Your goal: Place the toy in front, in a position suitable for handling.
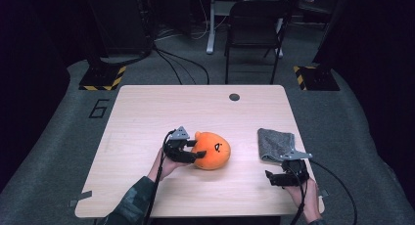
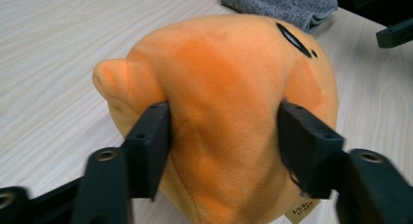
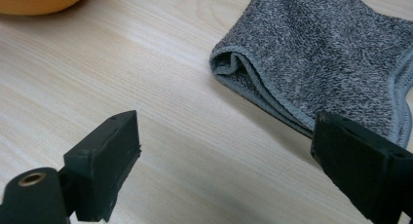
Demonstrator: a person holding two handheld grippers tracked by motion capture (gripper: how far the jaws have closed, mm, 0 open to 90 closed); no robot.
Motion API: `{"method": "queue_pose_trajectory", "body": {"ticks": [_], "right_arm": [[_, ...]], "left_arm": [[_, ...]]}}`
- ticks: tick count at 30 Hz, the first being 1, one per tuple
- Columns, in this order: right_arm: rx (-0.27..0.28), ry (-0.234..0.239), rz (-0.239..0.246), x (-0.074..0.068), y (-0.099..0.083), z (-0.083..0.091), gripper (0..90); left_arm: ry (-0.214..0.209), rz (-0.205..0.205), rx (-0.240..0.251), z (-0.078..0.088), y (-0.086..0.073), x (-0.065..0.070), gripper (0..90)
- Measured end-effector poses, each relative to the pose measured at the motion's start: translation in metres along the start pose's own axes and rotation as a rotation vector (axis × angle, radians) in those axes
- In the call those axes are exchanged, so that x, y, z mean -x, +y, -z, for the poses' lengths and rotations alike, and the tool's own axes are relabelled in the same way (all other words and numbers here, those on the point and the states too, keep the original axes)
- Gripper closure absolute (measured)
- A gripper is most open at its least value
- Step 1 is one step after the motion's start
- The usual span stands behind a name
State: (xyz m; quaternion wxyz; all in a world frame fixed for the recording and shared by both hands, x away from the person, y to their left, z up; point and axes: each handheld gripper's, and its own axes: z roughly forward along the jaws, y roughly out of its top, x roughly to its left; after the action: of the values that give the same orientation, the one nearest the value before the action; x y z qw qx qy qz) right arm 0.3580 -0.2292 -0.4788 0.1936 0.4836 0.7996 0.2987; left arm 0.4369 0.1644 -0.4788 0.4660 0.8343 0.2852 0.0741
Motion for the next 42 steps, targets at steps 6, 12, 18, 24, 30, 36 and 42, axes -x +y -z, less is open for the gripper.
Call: {"method": "queue_pose_trajectory", "body": {"ticks": [6, 12, 18, 24, 30, 36, 42], "right_arm": [[0.005, -0.009, -0.011, -0.001, 0.000, 0.000, 10.2], [0.010, -0.004, 0.003, 0.001, -0.001, 0.000, 10.3], [0.011, -0.004, -0.007, 0.002, -0.001, 0.001, 10.3], [0.008, -0.006, 0.000, 0.003, -0.002, 0.000, 10.3], [0.008, -0.009, 0.002, 0.002, -0.002, 0.000, 10.4], [0.006, -0.013, 0.000, 0.000, -0.002, 0.000, 10.4], [0.001, -0.011, -0.006, 0.000, -0.002, -0.001, 10.5]], "left_arm": [[0.003, -0.004, 0.025, 0.001, -0.004, 0.002, 71.1], [0.004, 0.011, 0.082, 0.006, -0.004, 0.006, 77.8], [0.011, 0.074, 0.139, 0.017, 0.002, 0.012, 77.8], [0.043, 0.117, 0.184, 0.028, 0.007, 0.021, 77.5], [0.087, 0.166, 0.203, 0.026, 0.008, 0.034, 76.8], [0.110, 0.196, 0.209, 0.015, 0.004, 0.040, 76.4], [0.137, 0.214, 0.164, -0.003, -0.005, 0.039, 74.9]]}}
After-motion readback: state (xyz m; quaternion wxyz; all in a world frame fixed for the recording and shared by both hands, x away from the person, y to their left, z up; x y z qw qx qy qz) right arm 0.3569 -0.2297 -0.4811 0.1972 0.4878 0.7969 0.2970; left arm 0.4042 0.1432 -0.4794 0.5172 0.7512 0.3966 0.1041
